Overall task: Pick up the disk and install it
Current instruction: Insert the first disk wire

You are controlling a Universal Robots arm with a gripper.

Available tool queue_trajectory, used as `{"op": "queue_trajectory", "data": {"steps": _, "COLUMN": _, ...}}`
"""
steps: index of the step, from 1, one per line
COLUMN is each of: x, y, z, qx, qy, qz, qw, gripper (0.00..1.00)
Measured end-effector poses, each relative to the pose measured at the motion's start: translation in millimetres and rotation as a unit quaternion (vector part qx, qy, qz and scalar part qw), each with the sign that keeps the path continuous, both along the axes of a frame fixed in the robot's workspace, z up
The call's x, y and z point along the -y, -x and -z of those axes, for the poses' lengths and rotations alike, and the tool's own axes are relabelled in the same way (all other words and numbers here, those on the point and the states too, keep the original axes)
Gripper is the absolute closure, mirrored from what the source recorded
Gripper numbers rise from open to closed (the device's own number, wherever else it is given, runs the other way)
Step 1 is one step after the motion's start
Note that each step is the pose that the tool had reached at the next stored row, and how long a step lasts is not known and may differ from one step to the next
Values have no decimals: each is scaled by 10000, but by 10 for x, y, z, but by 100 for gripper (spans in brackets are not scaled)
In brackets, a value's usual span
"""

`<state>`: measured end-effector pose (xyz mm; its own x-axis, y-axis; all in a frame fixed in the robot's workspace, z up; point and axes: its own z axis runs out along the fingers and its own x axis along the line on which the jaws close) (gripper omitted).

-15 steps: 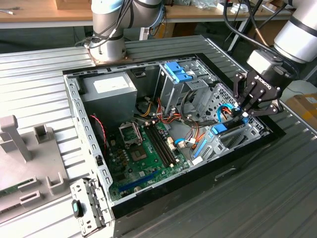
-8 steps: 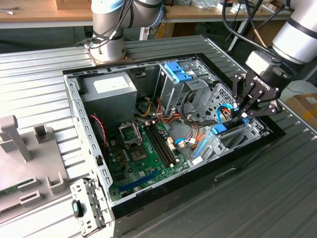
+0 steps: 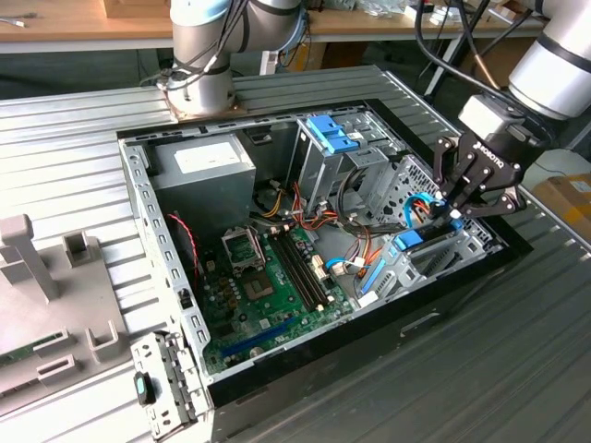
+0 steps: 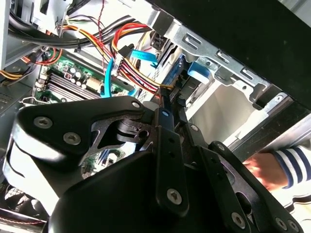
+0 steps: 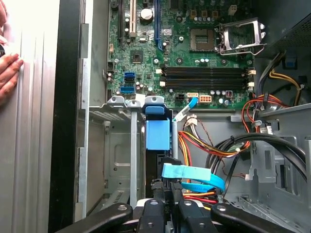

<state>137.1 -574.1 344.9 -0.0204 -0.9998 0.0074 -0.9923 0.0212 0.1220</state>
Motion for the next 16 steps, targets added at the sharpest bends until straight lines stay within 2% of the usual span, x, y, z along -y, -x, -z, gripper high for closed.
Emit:
{"op": "queue_trajectory", "data": {"steps": 1, "x": 0, "y": -2, "z": -34, "qx": 0, "qy": 3, "qz": 0, "qw": 10000, "gripper": 83}}
{"op": "queue_trajectory", "data": {"steps": 2, "x": 3, "y": -4, "z": -38, "qx": 0, "qy": 2, "qz": 0, "qw": 10000, "gripper": 83}}
{"op": "queue_trajectory", "data": {"steps": 3, "x": 13, "y": -9, "z": -39, "qx": 0, "qy": -35, "qz": 2, "qw": 10000, "gripper": 83}}
{"op": "queue_trajectory", "data": {"steps": 7, "x": 47, "y": -11, "z": -36, "qx": 0, "qy": -43, "qz": 24, "qw": 10000, "gripper": 83}}
{"op": "queue_trajectory", "data": {"steps": 9, "x": 51, "y": -10, "z": -18, "qx": 0, "qy": -186, "qz": 29, "qw": 9998, "gripper": 83}}
{"op": "queue_trajectory", "data": {"steps": 13, "x": 76, "y": -14, "z": -6, "qx": 0, "qy": -191, "qz": 39, "qw": 9998, "gripper": 83}}
{"op": "queue_trajectory", "data": {"steps": 15, "x": 88, "y": -15, "z": 19, "qx": 0, "qy": -224, "qz": 47, "qw": 9997, "gripper": 83}}
{"op": "queue_trajectory", "data": {"steps": 16, "x": 95, "y": -15, "z": 22, "qx": 0, "qy": -223, "qz": 53, "qw": 9997, "gripper": 83}}
